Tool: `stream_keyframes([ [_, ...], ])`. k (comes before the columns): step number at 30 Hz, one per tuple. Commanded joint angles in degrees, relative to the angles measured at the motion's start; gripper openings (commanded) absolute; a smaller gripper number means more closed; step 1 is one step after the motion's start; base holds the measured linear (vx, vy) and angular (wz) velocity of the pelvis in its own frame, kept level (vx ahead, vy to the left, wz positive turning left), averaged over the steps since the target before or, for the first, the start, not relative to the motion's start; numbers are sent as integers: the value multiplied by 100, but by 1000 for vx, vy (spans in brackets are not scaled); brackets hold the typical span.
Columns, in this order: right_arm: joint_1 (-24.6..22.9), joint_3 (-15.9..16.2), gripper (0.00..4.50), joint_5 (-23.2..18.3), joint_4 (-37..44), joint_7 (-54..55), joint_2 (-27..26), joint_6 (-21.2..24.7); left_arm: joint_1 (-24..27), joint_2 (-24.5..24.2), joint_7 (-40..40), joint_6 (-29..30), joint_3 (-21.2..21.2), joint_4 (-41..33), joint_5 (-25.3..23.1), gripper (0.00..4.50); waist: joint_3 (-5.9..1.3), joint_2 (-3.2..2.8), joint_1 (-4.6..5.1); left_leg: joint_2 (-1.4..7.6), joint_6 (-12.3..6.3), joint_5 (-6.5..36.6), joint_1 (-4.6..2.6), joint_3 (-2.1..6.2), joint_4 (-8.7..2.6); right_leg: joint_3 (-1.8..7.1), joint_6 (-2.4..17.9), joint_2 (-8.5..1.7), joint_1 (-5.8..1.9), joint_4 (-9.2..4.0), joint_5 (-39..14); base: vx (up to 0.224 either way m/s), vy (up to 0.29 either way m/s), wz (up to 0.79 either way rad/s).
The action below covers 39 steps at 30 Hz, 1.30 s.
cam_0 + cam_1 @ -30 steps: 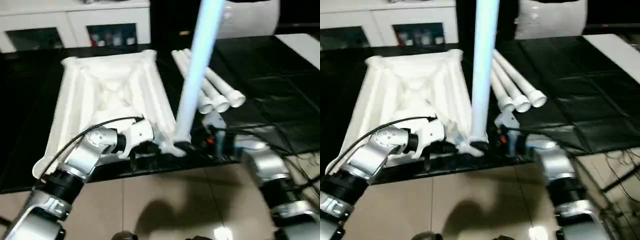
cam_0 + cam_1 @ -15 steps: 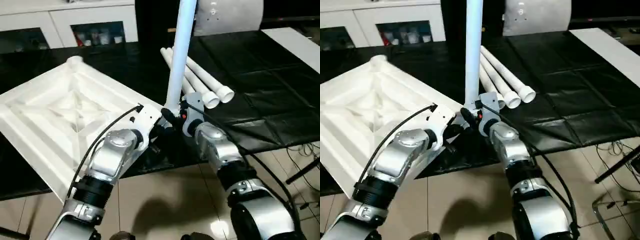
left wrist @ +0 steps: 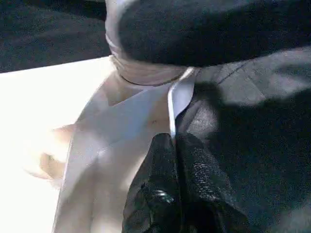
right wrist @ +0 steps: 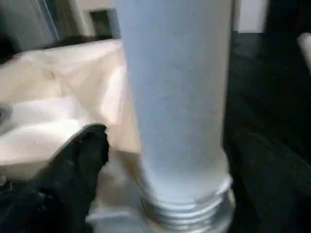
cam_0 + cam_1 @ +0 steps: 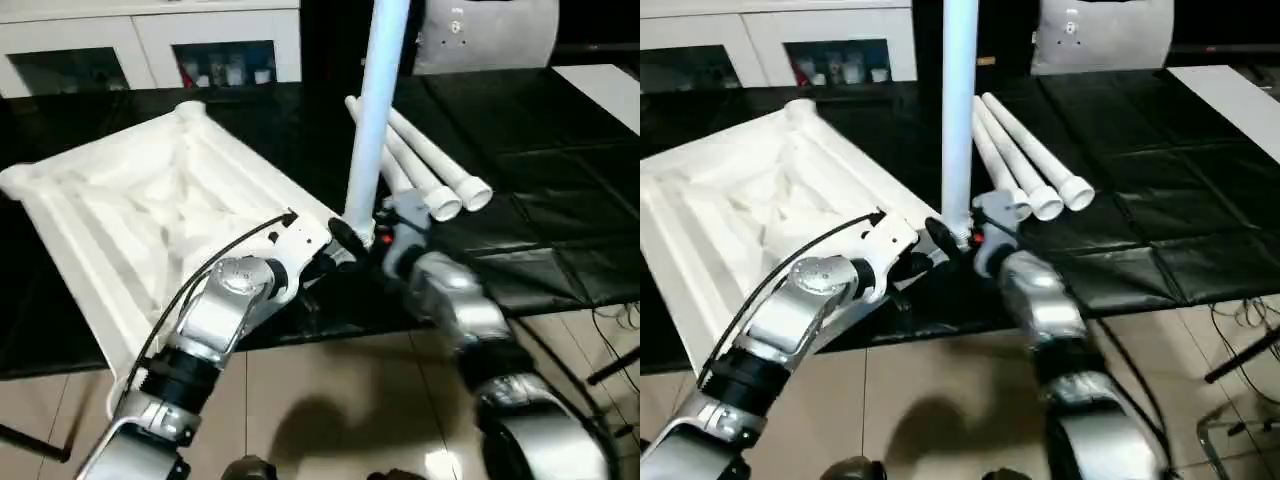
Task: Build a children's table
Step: Rotate leg to tighten
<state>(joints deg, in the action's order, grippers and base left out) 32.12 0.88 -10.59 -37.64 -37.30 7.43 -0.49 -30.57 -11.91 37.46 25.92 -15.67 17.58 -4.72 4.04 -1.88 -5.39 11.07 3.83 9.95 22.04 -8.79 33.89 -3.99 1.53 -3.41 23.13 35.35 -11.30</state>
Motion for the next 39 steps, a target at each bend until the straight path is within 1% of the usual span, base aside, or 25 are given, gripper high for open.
stream_keyframes([
  [1, -255, 180, 445, -89, 442, -592, 260, 87, -152, -118, 220, -216, -82, 71, -4, 0, -489, -22, -6, 180, -450, 632, -64, 10, -315, 269, 1373, -432, -411, -331, 240, 0, 0, 0],
  [3, -483, 252, 445, -195, 785, -1052, 571, 162, -178, -225, 462, -399, -168, 204, -5, 0, -488, -14, -12, 175, -456, 682, -52, 12, -316, 270, 1352, -441, -415, -347, 116, 0, 0, 0],
  [4, -483, 252, 445, -195, 785, -1052, 571, 162, -178, -225, 462, -399, -168, 204, -5, 0, -485, -7, -12, 171, -455, 697, -47, 13, -318, 268, 1344, -445, -423, -358, 43, 0, 0, 0],
  [5, -530, 244, 445, -227, 872, -1181, 655, 199, -184, -272, 582, -501, -216, 248, -7, 0, -487, -24, -7, 174, -427, 741, -57, 12, -318, 266, 1360, -451, -403, -363, -102, 0, 0, 0],
  [6, -565, 235, 445, -253, 943, -1316, 753, 219, -192, -315, 706, -596, -260, 298, -5, 0, -481, -14, -1, 172, -411, 827, -64, 8, -320, 264, 1339, -448, -395, -392, -320, 0, 0, 0],
  [7, -565, 235, 445, -253, 943, -1316, 753, 219, -192, -315, 706, -596, -260, 298, -5, 0, -474, -6, 0, 169, -409, 848, -57, 9, -326, 263, 1320, -446, -400, -404, -405, 0, 0, 0],
  [8, -601, 198, 445, -279, 1069, -1571, 955, 287, -212, -423, 1024, -847, -367, 379, 18, 0, -471, -13, -10, 178, -397, 883, -69, 11, -330, 265, 1290, -450, -383, -423, -547, 0, 0, 0],
  [9, -569, 191, 445, -245, 1043, -1662, 1064, 290, -236, -481, 1181, -1021, -419, 443, 15, 0, -472, -9, -10, 185, -389, 896, -66, 13, -332, 268, 1268, -450, -386, -423, -604, 0, 0, 0],
  [10, -552, 206, 445, -236, 1048, -1749, 1175, 315, -262, -539, 1323, -1161, -468, 507, 22, 0, -472, -19, -29, 190, -391, 913, -87, 10, -330, 268, 1266, -447, -360, -436, -643, 0, 0, 0],
  [11, -519, 230, 445, -237, 1028, -1892, 1302, 331, -290, -616, 1514, -1277, -530, 566, 30, 0, -474, -19, -59, 194, -366, 934, -94, 5, -329, 273, 1287, -447, -355, -427, -650, 0, 0, 0],
  [13, -505, 250, 445, -266, 1046, -2003, 1372, 371, -313, -654, 1642, -1394, -561, 605, 43, 0, -478, -18, -75, 197, -352, 920, -94, -1, -326, 275, 1299, -445, -351, -413, -596, 0, 0, 0],
  [14, -489, 268, 445, -296, 1066, -2118, 1442, 414, -337, -692, 1774, -1525, -591, 649, 55, 0, -470, -12, -89, 184, -374, 922, -83, -1, -323, 269, 1295, -440, -353, -419, -600, 0, 0, 0],
  [15, -467, 291, 445, -300, 1085, -2247, 1512, 443, -360, -728, 1935, -1595, -612, 678, 87, 0, -473, 2, -99, 195, -375, 885, -83, -1, -325, 273, 1303, -445, -353, -398, -533, 0, 0, 0],
  [16, -453, 305, 445, -298, 1097, -2327, 1554, 459, -374, -749, 2039, -1629, -623, 694, 110, 0, -479, -4, -112, 190, -389, 860, -84, -1, -319, 271, 1319, -445, -354, -396, -495, 0, 0, 0],
  [18, -414, 447, 445, -146, 1096, -2558, 1721, 380, -408, -841, 2364, -1804, -685, 727, 154, 0, -477, 10, -127, 195, -432, 771, -71, -2, -312, 264, 1349, -448, -355, -378, -377, 0, 0, 0],
  [21, -409, 641, 445, -93, 1165, -2955, 1903, 414, -479, -953, 2714, -2129, -775, 864, 149, 0, -473, 30, -142, 192, -492, 746, -67, -13, -301, 265, 1357, -447, -356, -371, -340, 0, 0, 0],
  [23, -391, 734, 445, -82, 1150, -3181, 1957, 405, -503, -1014, 2947, -2274, -838, 908, 152, 0, -467, 25, -155, 196, -506, 763, -65, -12, -304, 260, 1346, -455, -351, -380, -450, 0, 0, 0],
  [25, -348, 747, 445, -75, 1085, -3226, 1938, 443, -512, -1036, 3061, -2346, -874, 906, 153, 0, -468, 26, -159, 203, -494, 767, -63, -8, -307, 260, 1343, -459, -353, -379, -500, 0, 0, 0],
  [26, -302, 747, 429, -78, 1023, -3256, 1919, 463, -530, -1044, 3138, -2392, -898, 925, 161, 0, -462, 59, -161, 207, -486, 788, -71, -15, -312, 262, 1343, -456, -345, -383, -546, 0, 0, 0],
  [28, -287, 747, 429, -79, 1005, -3265, 1915, 462, -538, -1045, 3157, -2402, -903, 935, 163, 0, -461, 39, -167, 209, -477, 783, -77, -13, -316, 260, 1353, -461, -338, -380, -595, 0, 0, 0],
  [30, -221, 808, 401, -125, 941, -3354, 1888, 476, -548, -1048, 3295, -2440, -926, 940, 190, 0, -455, 36, -167, 208, -458, 816, -74, -14, -316, 263, 1337, -464, -341, -384, -666, 0, 0, 0],
  [33, -196, 839, 390, -132, 911, -3377, 1871, 468, -560, -1049, 3346, -2480, -933, 976, 194, 0, -461, 43, -157, 202, -462, 755, -63, -14, -312, 262, 1322, -458, -347, -375, -600, 0, 0, 0],
  [34, -186, 861, 390, -134, 899, -3431, 1853, 494, -573, -1041, 3356, -2518, -926, 1018, 186, 0, -466, 27, -160, 201, -463, 740, -63, -11, -308, 260, 1330, -458, -348, -370, -566, 0, 0, 0],
  [37, -179, 893, 355, -124, 887, -3504, 1825, 535, -596, -1030, 3360, -2567, -913, 1081, 169, 0, -467, 30, -157, 207, -476, 735, -69, -11, -309, 256, 1361, -450, -345, -367, -489, 0, 0, 0],
  [39, -170, 915, 348, -123, 868, -3567, 1816, 579, -625, -1028, 3369, -2617, -903, 1151, 160, 0, -466, 35, -157, 203, -475, 760, -70, -14, -308, 256, 1361, -452, -349, -371, -517, 0, 0, 0],
])
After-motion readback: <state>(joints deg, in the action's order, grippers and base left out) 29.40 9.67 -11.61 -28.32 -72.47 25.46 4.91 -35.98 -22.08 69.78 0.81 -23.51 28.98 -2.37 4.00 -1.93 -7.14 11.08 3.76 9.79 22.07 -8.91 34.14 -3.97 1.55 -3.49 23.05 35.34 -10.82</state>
